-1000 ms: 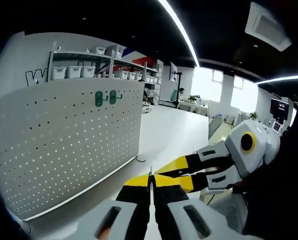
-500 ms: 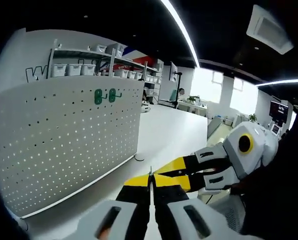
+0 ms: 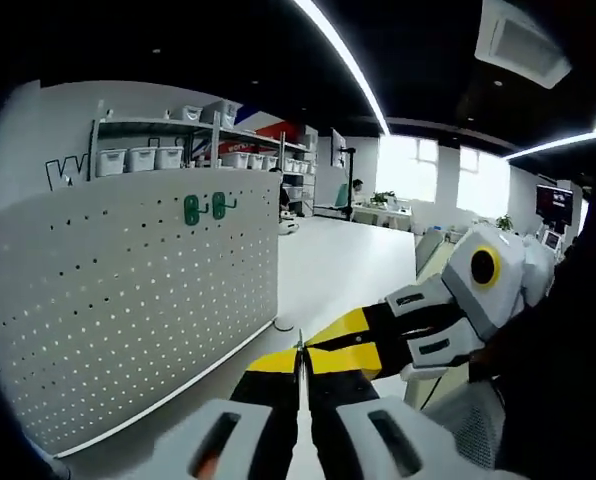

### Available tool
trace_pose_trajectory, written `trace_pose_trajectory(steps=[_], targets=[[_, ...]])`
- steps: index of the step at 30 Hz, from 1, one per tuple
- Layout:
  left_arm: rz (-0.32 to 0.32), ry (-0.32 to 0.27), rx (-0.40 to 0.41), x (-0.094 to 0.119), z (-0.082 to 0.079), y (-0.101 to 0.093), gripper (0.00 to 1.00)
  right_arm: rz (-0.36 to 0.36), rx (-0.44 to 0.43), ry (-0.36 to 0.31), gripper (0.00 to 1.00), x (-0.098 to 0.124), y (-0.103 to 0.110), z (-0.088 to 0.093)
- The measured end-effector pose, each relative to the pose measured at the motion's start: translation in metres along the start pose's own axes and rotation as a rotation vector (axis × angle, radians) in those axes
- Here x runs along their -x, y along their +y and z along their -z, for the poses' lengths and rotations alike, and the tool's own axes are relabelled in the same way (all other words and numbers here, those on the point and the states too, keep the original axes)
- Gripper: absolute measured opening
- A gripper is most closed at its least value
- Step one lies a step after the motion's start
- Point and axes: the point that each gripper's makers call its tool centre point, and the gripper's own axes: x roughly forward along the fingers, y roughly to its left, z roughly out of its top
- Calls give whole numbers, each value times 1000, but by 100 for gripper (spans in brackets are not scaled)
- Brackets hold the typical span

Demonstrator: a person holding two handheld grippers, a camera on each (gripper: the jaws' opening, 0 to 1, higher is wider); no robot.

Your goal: Insert the hook assembly into the mounting plate slot until the hook locks in place.

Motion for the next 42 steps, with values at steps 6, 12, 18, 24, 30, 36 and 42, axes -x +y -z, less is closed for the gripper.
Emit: trace_pose_trajectory(steps=[6, 12, 18, 24, 30, 36, 42], targets=[[0, -17, -23, 4, 2, -2, 10, 12, -15, -2, 1, 2, -5, -2], [-4, -49, -29, 7, 4, -1, 16, 34, -38, 0, 1, 4, -14, -1], [-7, -97, -35, 10, 7, -2, 20, 52, -43, -2, 1, 6, -20, -3], [-44, -125, -30, 14, 11, 6, 29, 66, -46, -1, 1, 6, -24, -3], [-110, -152, -17, 20, 18, 18, 38, 78, -50, 2, 1, 6, -30, -2], [-176, -184, -42, 26, 29, 25, 47, 106, -54, 2, 1, 7, -43, -2], [-211, -198, -54, 28, 46, 29, 54, 137, -54, 0, 1, 7, -57, -3]])
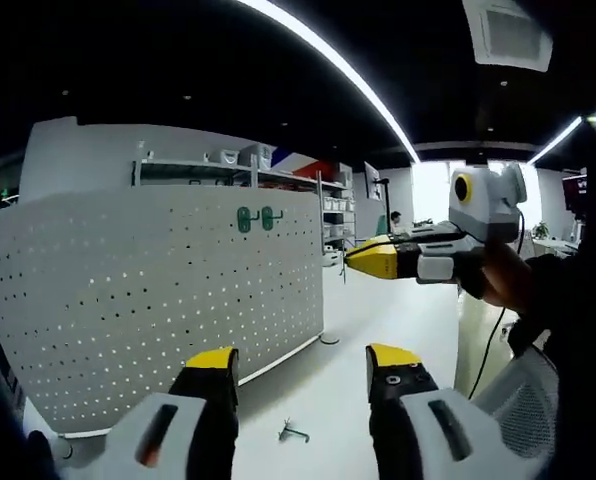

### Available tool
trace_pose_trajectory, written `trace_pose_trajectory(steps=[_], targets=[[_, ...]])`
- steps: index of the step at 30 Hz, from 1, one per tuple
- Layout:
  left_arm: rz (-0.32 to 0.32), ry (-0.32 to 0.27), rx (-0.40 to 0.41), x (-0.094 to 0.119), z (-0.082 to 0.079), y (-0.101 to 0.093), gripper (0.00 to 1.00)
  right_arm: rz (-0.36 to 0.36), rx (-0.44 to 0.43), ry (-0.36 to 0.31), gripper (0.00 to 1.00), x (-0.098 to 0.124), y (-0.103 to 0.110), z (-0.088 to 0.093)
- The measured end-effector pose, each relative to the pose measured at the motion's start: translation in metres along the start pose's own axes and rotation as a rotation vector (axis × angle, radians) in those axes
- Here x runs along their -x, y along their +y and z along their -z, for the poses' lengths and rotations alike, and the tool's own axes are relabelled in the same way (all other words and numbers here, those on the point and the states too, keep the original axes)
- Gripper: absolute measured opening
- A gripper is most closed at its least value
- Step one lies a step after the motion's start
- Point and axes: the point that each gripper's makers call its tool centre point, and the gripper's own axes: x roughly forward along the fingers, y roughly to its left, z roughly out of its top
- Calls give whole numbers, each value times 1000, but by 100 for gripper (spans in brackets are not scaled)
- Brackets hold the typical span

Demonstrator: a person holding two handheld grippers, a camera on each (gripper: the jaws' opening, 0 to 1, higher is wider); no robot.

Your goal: Insert the hook assembly into the mounting plate slot until the hook locks in place.

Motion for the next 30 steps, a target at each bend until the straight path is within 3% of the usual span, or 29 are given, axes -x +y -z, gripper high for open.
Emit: trace_pose_trajectory(steps=[8, 20, 30], targets=[[-5, 0, -1, 1, 14, 1, 59, 71, 4, -18, 1, -4, -34, -9], [0, 17, 13, 1, 30, 1, 61, 220, 3, -51, 1, -13, -102, -25], [3, 28, 17, 1, 35, 1, 62, 290, -22, -52, 1, -27, -136, -23]])
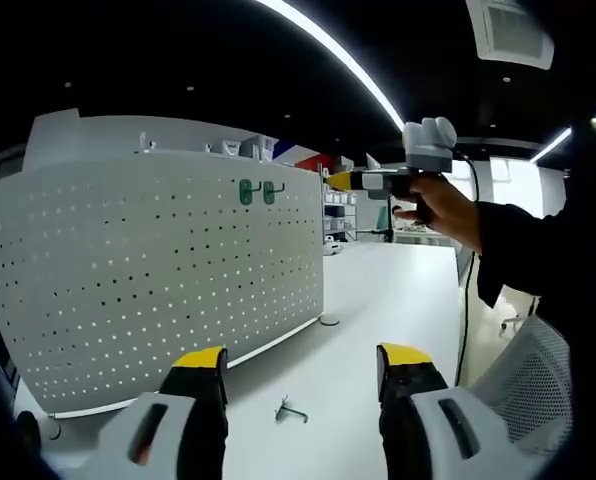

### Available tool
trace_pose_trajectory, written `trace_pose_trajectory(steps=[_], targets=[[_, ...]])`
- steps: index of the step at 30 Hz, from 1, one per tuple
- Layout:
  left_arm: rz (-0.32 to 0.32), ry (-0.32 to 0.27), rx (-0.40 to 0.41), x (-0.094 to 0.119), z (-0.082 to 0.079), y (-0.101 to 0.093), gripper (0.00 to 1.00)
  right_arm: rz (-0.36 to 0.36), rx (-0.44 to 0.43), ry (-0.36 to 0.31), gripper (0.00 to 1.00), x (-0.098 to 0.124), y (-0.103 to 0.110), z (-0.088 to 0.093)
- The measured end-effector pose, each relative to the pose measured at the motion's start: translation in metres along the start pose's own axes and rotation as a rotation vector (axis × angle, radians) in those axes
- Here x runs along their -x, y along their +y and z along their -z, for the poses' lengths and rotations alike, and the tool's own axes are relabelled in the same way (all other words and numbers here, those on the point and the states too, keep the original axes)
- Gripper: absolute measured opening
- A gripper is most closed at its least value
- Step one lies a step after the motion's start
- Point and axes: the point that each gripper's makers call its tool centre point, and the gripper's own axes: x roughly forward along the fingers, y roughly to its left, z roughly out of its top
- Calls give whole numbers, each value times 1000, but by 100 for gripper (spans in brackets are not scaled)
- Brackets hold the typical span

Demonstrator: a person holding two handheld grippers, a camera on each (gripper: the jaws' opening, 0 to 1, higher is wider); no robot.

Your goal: Insert the hook assembly into the mounting plate slot until the hook locks in place.

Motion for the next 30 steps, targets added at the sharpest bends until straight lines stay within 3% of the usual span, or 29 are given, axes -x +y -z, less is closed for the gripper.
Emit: trace_pose_trajectory(steps=[16, 30], targets=[[-4, 11, 14, 2, 6, 4, 61, 82, -44, -21, 1, -50, -36, 4], [-8, 12, 28, 4, 8, 9, 61, 105, -53, -19, 1, -80, -43, 18]])
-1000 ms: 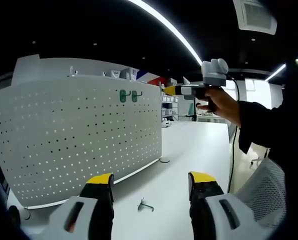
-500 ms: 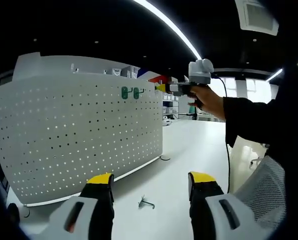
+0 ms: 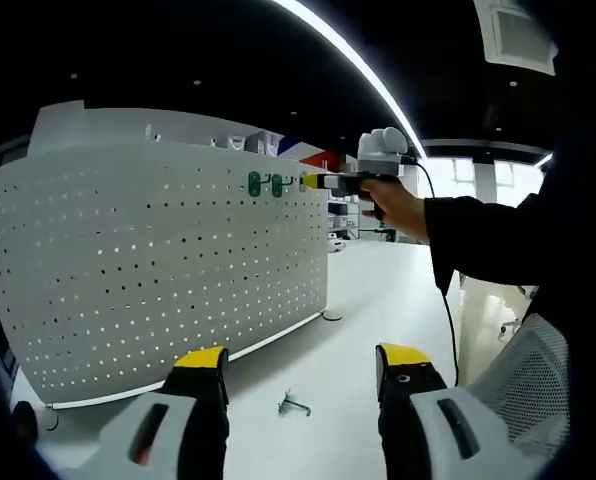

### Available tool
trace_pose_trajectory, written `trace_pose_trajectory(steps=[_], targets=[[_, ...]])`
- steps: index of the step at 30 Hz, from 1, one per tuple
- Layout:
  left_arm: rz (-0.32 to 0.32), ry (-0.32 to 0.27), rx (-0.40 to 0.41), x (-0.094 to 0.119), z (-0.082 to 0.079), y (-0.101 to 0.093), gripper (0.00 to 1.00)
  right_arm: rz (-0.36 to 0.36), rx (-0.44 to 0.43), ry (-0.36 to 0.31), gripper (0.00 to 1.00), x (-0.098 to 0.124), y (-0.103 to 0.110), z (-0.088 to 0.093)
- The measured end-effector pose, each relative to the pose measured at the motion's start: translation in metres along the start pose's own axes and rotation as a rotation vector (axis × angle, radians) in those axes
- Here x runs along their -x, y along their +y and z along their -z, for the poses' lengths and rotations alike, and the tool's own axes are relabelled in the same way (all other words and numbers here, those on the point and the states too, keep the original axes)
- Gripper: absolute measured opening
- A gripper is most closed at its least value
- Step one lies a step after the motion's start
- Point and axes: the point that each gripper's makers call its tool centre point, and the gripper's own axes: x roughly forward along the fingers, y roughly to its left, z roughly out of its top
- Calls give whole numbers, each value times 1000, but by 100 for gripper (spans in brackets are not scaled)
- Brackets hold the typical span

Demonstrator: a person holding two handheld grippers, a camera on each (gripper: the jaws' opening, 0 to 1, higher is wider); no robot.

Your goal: Insert the hook assembly into the mounting plate slot until the hook locks in place.

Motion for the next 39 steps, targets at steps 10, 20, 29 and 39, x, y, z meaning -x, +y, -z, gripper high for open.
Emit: trace_pose_trajectory(steps=[10, 20, 29, 39], targets=[[5, 9, 6, -1, 4, 2, 61, 15, -6, 2, 1, -10, -5, 2], [5, 12, 18, -1, 5, 4, 60, 15, -10, 7, 1, -16, -6, 5], [6, 16, 24, 0, 7, 4, 59, 14, -2, 14, 1, -17, -6, 8], [-2, 9, 29, 1, 5, 7, 59, 29, 57, 16, 1, -20, -6, 10]])
